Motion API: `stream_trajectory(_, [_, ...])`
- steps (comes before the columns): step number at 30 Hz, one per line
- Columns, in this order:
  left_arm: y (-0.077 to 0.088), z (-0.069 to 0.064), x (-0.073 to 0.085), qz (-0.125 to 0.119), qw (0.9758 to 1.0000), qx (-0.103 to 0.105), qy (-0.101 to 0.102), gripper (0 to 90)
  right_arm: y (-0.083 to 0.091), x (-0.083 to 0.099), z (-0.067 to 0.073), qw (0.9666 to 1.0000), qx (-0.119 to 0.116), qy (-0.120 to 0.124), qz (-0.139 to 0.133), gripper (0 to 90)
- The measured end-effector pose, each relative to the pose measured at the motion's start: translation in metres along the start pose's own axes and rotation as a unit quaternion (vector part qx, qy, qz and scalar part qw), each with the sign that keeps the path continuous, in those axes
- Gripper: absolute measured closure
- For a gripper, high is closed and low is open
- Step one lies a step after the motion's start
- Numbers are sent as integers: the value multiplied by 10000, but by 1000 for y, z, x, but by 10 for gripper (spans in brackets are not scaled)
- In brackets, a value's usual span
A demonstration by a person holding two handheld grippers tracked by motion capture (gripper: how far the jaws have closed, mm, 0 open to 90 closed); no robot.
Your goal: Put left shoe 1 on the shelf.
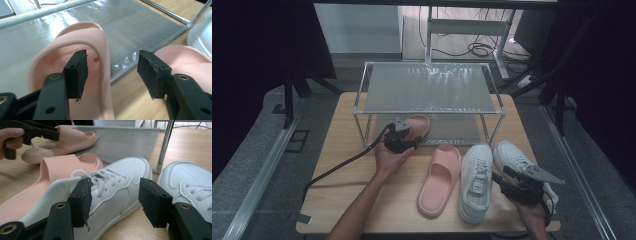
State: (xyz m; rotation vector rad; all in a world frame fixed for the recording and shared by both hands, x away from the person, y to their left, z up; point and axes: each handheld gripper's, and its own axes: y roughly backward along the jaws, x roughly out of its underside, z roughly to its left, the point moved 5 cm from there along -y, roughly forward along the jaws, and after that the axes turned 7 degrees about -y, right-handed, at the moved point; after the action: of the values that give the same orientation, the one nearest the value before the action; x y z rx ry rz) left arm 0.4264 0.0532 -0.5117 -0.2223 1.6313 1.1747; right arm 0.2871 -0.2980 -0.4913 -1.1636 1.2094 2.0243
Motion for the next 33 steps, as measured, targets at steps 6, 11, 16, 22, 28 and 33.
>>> stream_trajectory(6, [26,-3,13,-88,10000,-36,12,683,0,0,1,10000,0,-4,6,440])
stream_trajectory(11, [50,-9,31,12,9999,57,-97,877,1,-1,2,10000,-2,4,-21,440])
stream_trajectory(16, [63,-8,49,120,9999,54,-78,899,2,-2,3,10000,1,13,-47,440])
stream_trajectory(22, [77,-6,74,261,9996,-11,-43,900,4,-3,4,10000,4,29,-60,440])
stream_trajectory(28, [80,-5,89,391,9992,-11,-25,900,4,-4,5,10000,11,42,-62,440])
stream_trajectory(33, [79,-11,94,475,9988,17,-98,900,5,-4,4,10000,14,31,-84,441])
